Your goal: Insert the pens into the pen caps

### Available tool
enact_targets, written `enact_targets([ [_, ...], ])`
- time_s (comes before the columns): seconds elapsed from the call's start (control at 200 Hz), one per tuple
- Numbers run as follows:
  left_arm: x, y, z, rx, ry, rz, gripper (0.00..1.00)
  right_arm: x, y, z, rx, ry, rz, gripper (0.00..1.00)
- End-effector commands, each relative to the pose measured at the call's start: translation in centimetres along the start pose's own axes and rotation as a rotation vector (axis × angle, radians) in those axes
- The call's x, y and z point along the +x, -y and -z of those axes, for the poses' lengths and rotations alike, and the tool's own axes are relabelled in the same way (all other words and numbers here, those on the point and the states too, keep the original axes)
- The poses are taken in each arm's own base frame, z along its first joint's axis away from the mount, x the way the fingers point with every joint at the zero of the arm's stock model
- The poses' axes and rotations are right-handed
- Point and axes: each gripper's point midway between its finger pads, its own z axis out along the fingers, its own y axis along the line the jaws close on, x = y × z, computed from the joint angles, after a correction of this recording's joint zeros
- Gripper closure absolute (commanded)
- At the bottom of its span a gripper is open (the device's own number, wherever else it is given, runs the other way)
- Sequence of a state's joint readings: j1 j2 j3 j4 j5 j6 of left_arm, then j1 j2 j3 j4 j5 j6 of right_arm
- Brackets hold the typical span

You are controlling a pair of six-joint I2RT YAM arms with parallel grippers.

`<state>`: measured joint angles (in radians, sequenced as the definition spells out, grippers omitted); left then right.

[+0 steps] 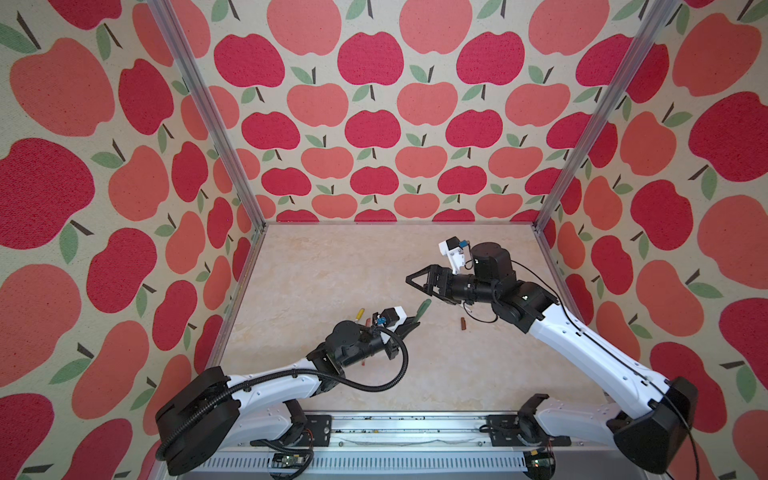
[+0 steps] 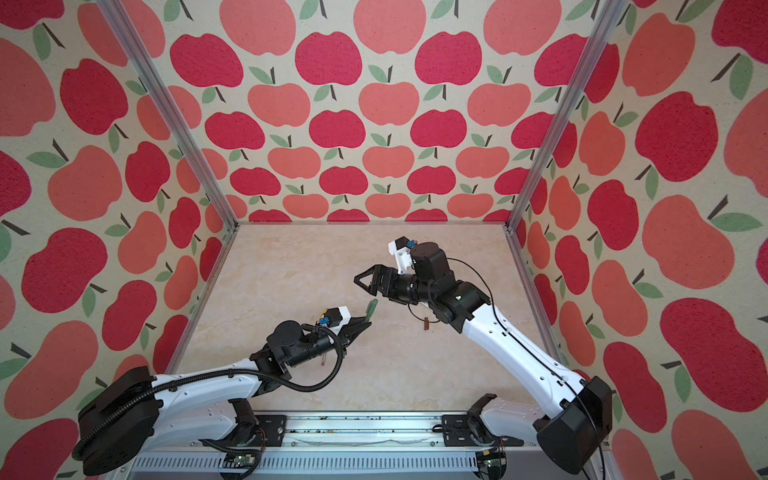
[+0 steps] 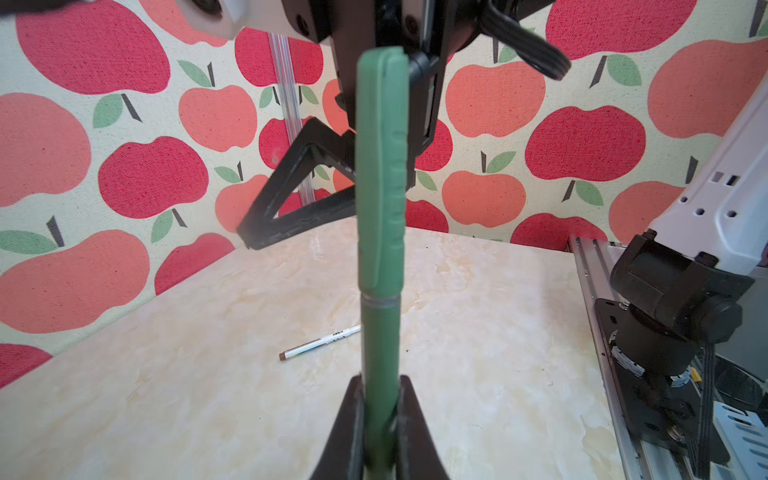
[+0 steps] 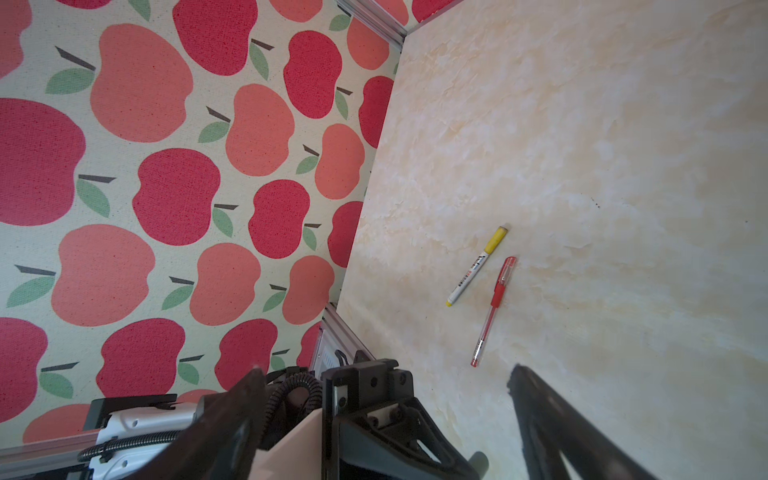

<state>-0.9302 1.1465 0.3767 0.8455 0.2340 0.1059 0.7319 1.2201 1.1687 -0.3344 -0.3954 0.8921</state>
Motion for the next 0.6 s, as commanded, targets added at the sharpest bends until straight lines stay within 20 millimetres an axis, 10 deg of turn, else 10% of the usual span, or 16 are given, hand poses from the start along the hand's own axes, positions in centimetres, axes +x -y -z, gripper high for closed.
enact_targets([
  [0.0,0.0,-0.4,-0.1,-0.023,-0.021,-0.059,1.0,-0.2,-0.7,0.9,0.031,-0.023,-0.015,0.07],
  [0.595,2.0,-1.1,-1.0,-0.088,-0.198,-0.329,1.0,2.1,2.6,-1.1,0.2,-0.175,-0.13,0.12],
])
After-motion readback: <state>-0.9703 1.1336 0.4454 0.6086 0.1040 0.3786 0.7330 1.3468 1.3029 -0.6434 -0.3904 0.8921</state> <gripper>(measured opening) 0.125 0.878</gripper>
